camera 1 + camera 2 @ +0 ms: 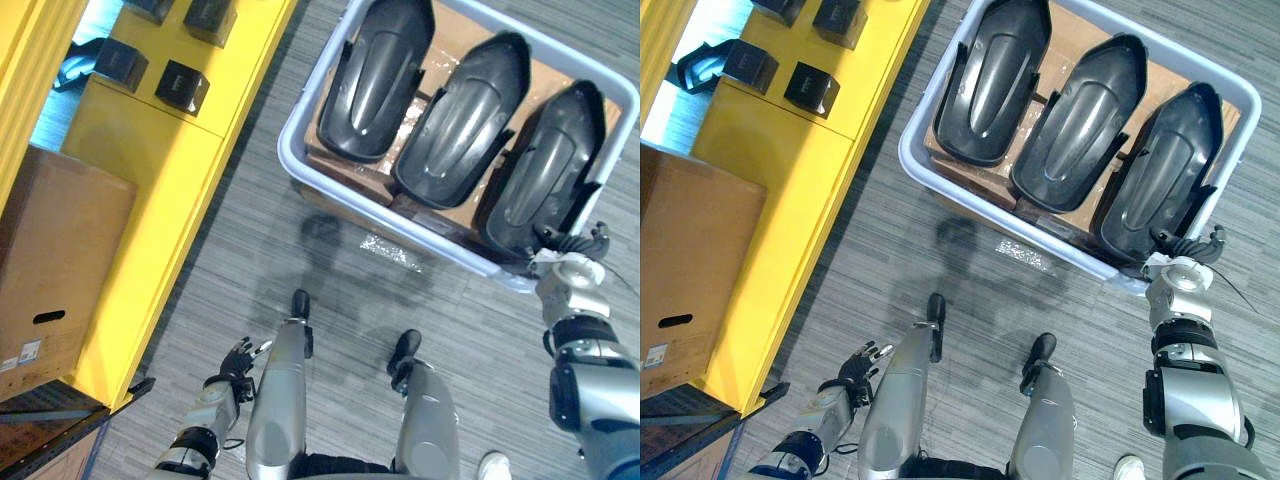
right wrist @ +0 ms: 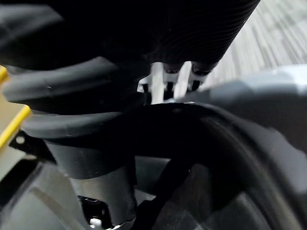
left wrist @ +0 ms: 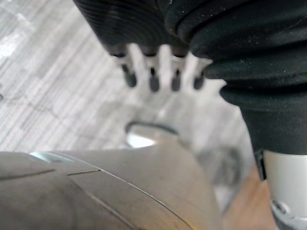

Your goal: Walk over and take plastic housings, then place them on the shelf

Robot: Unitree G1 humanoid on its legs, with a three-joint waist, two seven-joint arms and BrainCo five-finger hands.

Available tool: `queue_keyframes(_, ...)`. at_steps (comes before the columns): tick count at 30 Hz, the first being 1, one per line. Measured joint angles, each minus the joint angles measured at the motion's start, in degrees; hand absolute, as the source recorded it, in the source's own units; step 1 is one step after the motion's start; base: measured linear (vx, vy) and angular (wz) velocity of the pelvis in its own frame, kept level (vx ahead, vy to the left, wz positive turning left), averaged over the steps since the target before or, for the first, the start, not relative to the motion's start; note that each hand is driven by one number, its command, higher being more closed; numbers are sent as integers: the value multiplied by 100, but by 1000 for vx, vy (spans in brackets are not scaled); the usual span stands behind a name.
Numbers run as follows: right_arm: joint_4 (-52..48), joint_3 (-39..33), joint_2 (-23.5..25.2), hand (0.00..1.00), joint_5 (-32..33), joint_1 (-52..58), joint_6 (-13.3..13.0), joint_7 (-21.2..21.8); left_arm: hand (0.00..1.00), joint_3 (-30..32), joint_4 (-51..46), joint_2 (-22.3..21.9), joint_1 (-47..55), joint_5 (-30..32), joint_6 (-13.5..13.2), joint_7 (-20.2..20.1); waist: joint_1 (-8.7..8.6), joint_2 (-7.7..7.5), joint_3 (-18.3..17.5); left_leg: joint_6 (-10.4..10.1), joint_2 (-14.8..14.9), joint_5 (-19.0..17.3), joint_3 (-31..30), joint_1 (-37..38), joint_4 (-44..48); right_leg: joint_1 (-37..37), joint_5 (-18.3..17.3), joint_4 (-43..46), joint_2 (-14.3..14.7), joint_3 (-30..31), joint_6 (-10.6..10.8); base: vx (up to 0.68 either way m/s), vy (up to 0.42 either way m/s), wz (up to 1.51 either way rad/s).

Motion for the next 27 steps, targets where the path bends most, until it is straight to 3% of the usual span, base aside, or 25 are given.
queue_keyframes(2, 30, 65, -127, 100, -164, -37, 39, -20, 0, -6, 15, -42, -1, -88, -111, -8, -3, 41, 0, -2, -48, 104, -17, -28, -98, -93, -10, 72, -54, -6, -11, -101, -31, 13)
queue_keyframes(6, 54, 62, -542, 100, -487, -169, 419, -40, 0, -11, 43, -116, -69, -140, -182, -11, -9, 120, -23, -10, -86, 288, -123, -223, -181, -361, -55, 294, -133, -54, -47, -54, -40, 12)
queue_keyframes(14, 86, 310, -574, 100, -1358, -262, 1085, -290, 0, 23, 30, -165, -68, -140, -320, -56, -14, 137, -35, -74, -31, 349, -158, -147, -181, -367, -183, 576, -130, -118, -143, 5, -49, 4)
queue_keyframes(19, 47, 407, -561, 100, -1631, -299, 1272, -316, 0, 27, -9, -255, -66, -139, -365, -84, -29, 138, -38, -80, -19, 353, -151, 19, -201, -203, -187, 558, -120, -122, -150, -2, -15, -1)
queue_keyframes(23, -99, 518, -552, 100, -1860, -276, 1266, -373, 0, 25, -15, -299, -12, -190, -399, -108, -68, 124, -45, -79, -6, 352, -155, 231, -236, 58, -175, 394, -79, -145, -133, 0, 0, 0)
queue_keyframes(27, -800, 502, -369, 100, -2245, -2, 1209, -552, 0, 107, -134, -234, 349, -832, -340, -163, -114, -104, -233, -90, 54, 358, -116, 594, -436, 464, -87, 52, 38, -151, -95, 27, -12, -3)
